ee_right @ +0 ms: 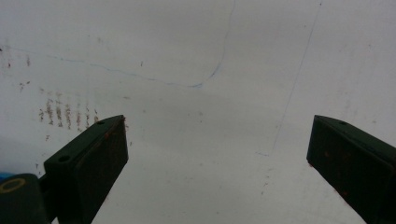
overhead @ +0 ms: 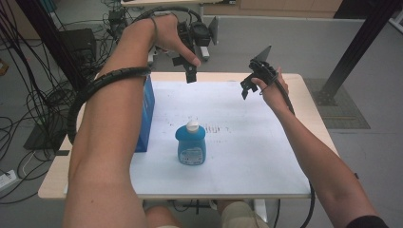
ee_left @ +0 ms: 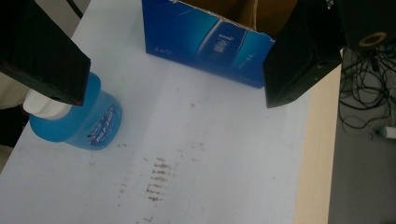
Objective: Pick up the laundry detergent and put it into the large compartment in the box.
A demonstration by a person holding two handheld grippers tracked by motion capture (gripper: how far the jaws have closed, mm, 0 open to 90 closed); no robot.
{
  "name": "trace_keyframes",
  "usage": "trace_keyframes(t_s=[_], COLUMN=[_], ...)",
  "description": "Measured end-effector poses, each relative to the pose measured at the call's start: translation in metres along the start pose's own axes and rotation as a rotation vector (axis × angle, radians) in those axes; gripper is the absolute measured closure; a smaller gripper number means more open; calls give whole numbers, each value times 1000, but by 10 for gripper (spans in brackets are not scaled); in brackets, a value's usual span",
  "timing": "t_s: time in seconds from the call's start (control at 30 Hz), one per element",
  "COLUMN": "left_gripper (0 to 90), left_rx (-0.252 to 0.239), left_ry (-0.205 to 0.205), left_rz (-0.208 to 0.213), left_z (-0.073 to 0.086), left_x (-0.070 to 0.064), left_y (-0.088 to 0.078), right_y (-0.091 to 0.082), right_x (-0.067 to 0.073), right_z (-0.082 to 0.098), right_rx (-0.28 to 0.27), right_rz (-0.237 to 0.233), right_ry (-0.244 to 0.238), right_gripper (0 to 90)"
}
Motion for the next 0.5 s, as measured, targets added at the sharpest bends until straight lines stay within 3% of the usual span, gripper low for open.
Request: trace_keyframes(t_s=[0.5], left_gripper=[84], left_rx=[-4], left_ry=[8], left_rz=[3], left_z=[0], left_x=[-2], left_y=[1], right_y=[-5], right_x=[-2], right_z=[3], right_rx=[-7], right_rz=[1], right_ry=[8], right_gripper=[51])
Point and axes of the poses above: each handheld gripper's, and its own axes: y roughly forward along the jaws, z roughly out of its underside, x roughly to its left, the point moved 4 cm from there along y, roughly forward along the jaws, and after that the axes turned 7 degrees about -x, right-handed, at the moved point
